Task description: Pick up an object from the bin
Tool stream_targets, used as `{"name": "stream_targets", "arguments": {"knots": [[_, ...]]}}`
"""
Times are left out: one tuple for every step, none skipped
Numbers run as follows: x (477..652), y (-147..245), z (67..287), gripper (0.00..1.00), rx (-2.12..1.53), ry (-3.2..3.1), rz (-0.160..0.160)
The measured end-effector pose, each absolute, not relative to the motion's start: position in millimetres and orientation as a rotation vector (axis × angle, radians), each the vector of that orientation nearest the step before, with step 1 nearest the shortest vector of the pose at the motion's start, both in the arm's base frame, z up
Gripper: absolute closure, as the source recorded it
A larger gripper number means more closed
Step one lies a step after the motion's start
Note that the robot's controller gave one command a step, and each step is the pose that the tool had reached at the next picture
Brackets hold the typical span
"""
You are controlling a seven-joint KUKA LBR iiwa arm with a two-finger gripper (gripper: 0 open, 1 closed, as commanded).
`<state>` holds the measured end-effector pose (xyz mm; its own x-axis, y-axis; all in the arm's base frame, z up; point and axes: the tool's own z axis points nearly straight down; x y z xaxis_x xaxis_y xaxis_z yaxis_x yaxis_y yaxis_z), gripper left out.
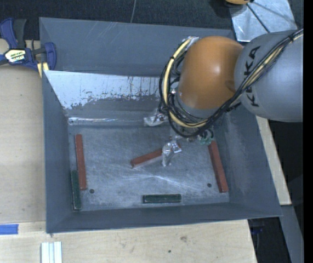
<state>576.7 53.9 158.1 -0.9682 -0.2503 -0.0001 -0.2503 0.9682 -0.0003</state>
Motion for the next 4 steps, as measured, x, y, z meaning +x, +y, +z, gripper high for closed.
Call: {"name": "stream_targets", "arguments": {"knots": [[585.7, 59.7, 217.4, 0.00, -0.427, 3.109, -0.001], [593.8, 59.4, 169.1, 0.00, -0.426, 3.100, 0.000], [552.5, 41.6, 78.4, 1.00, -0.484, 3.073, 0.002], [552.5, 41.6, 78.4, 1.00, -0.484, 3.073, 0.003]]}}
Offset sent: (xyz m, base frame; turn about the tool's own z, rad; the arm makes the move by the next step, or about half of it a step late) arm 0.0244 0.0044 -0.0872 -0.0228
